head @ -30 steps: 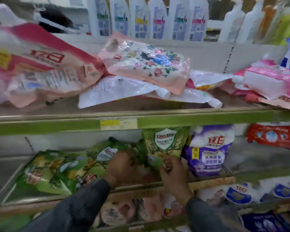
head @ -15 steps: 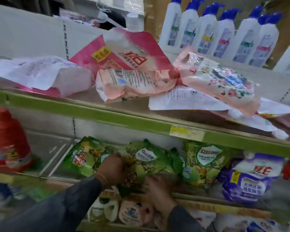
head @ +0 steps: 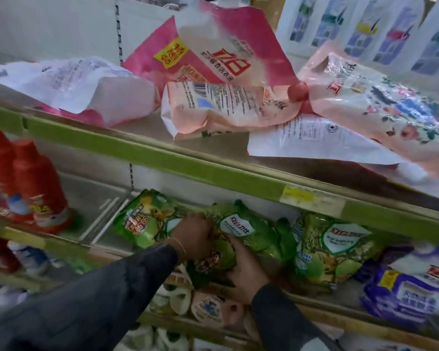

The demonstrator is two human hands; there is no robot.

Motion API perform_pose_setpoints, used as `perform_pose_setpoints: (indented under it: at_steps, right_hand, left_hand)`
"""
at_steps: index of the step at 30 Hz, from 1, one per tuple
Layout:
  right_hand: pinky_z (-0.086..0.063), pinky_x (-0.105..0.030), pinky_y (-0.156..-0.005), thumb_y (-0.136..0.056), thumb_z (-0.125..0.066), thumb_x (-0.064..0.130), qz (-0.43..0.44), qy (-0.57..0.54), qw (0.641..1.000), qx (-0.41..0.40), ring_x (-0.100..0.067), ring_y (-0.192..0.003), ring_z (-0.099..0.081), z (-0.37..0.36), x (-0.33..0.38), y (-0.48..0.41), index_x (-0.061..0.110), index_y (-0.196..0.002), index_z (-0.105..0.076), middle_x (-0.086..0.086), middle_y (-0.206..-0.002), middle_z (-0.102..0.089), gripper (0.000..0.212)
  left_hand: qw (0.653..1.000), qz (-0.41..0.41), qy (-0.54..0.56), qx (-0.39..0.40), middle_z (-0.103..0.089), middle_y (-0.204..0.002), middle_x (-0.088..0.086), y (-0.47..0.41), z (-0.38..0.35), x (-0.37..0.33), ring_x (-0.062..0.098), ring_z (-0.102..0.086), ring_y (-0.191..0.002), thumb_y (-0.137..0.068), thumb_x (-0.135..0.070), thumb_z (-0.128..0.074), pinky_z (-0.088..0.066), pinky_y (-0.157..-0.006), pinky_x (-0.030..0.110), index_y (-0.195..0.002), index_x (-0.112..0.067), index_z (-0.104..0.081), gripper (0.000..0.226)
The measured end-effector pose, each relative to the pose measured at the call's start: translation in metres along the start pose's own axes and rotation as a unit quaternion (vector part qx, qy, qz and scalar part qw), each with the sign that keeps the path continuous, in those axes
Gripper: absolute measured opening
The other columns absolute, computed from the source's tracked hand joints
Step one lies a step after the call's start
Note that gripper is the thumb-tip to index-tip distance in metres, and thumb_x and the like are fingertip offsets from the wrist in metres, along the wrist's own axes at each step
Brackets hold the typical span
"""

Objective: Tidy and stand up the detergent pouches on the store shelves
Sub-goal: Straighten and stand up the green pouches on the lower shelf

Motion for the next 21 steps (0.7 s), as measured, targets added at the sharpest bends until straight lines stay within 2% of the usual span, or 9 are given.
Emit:
perform_pose_setpoints:
  at_steps: [3, 6, 8, 10, 12, 16, 18, 20, 21]
  right_hand:
    - [-0.06, -0.053, -0.084, -0.089, -0.072, 0.04, -0.003, -0.007, 1.0, -0.001, -0.036, -0.101, -0.073, -0.001, 0.001, -0.013, 0.019, -0.124, -0.068, -0.015, -0.111, -0.077, 0.041]
    - [-0.058, -0.053, -0.088, -0.088, -0.074, 0.033, -0.013, -0.006, 1.0, -0.002, -0.036, -0.101, -0.073, 0.003, -0.001, -0.02, 0.016, -0.123, -0.068, -0.017, -0.109, -0.076, 0.039]
    - [-0.055, -0.056, -0.093, -0.086, -0.076, 0.029, -0.015, -0.01, 1.0, 0.002, -0.037, -0.101, -0.072, 0.006, -0.002, -0.025, 0.014, -0.121, -0.068, -0.017, -0.107, -0.077, 0.038]
    - [-0.059, -0.05, -0.082, -0.088, -0.074, 0.022, -0.001, 0.0, 1.0, 0.003, -0.034, -0.089, -0.073, 0.006, 0.005, -0.024, 0.011, -0.113, -0.069, -0.015, -0.094, -0.078, 0.027]
    - [-0.06, -0.041, -0.067, -0.092, -0.07, 0.015, 0.005, 0.005, 1.0, -0.012, -0.031, -0.076, -0.073, 0.009, 0.01, -0.026, 0.01, -0.112, -0.069, -0.012, -0.082, -0.078, 0.021]
    - [-0.058, -0.035, -0.058, -0.093, -0.068, 0.01, 0.041, 0.035, 0.997, -0.056, -0.028, -0.068, -0.071, 0.015, 0.026, -0.023, 0.007, -0.118, -0.068, -0.011, -0.083, -0.076, 0.025]
    - [-0.056, -0.029, -0.048, -0.095, -0.065, 0.009, 0.059, 0.069, 0.992, -0.085, -0.022, -0.056, -0.069, 0.019, 0.035, -0.015, 0.01, -0.104, -0.069, -0.006, -0.069, -0.075, 0.01]
    - [-0.059, -0.031, -0.049, -0.094, -0.065, 0.006, 0.09, 0.077, 0.985, -0.128, -0.024, -0.062, -0.072, 0.028, 0.046, -0.01, 0.011, -0.102, -0.069, -0.008, -0.077, -0.076, 0.01]
    - [-0.063, -0.039, -0.059, -0.093, -0.067, 0.006, 0.097, 0.086, 0.98, -0.15, -0.029, -0.073, -0.073, 0.032, 0.049, -0.01, 0.01, -0.107, -0.07, -0.012, -0.088, -0.077, 0.015]
  left_hand:
    - [1.0, 0.004, 0.024, -0.017, -0.062, -0.092, 0.013, -0.007, 0.001, 0.001, 0.031, -0.059, -0.087, -0.082, -0.029, -0.056, -0.044, -0.071, 0.032, -0.096, -0.016, -0.065, 0.021]
    - [0.999, 0.016, 0.031, -0.035, -0.065, -0.089, 0.013, -0.012, -0.002, 0.01, 0.033, -0.06, -0.085, -0.081, -0.038, -0.05, -0.051, -0.072, 0.037, -0.095, -0.015, -0.066, 0.031]
    - [0.997, 0.036, 0.047, -0.05, -0.063, -0.091, 0.014, -0.014, -0.001, 0.016, 0.033, -0.059, -0.085, -0.086, -0.039, -0.052, -0.048, -0.071, 0.033, -0.097, -0.012, -0.065, 0.032]
    - [0.996, 0.052, 0.05, -0.048, -0.061, -0.094, 0.013, -0.018, 0.0, 0.021, 0.032, -0.058, -0.086, -0.089, -0.04, -0.053, -0.041, -0.07, 0.031, -0.101, -0.012, -0.063, 0.032]
    - [0.997, 0.051, 0.054, -0.033, -0.063, -0.096, 0.012, -0.026, -0.002, 0.03, 0.031, -0.059, -0.087, -0.089, -0.044, -0.048, -0.046, -0.072, 0.033, -0.1, -0.012, -0.063, 0.037]
    - [0.998, 0.036, 0.035, 0.032, -0.065, -0.096, 0.011, -0.048, -0.013, 0.062, 0.033, -0.062, -0.091, -0.081, -0.057, -0.021, -0.049, -0.074, 0.037, -0.091, -0.012, -0.063, 0.062]
    - [0.998, 0.028, 0.017, 0.059, -0.065, -0.098, 0.014, -0.054, -0.012, 0.069, 0.035, -0.062, -0.091, -0.076, -0.052, -0.027, -0.049, -0.074, 0.037, -0.093, -0.01, -0.061, 0.057]
    - [0.997, 0.005, 0.011, 0.076, -0.065, -0.103, 0.014, -0.058, -0.01, 0.071, 0.033, -0.062, -0.094, -0.072, -0.048, -0.032, -0.05, -0.076, 0.037, -0.1, -0.009, -0.061, 0.056]
    - [0.997, -0.005, 0.013, 0.082, -0.066, -0.108, 0.013, -0.061, -0.011, 0.071, 0.032, -0.062, -0.097, -0.073, -0.048, -0.032, -0.051, -0.079, 0.037, -0.105, -0.01, -0.062, 0.058]
Point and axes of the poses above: each hand's wrist, its own y-axis away from the middle knuckle, its own z-axis out of the back of the hand, x = y × z, the point moved 9 cm from there along -y, towards the middle knuckle
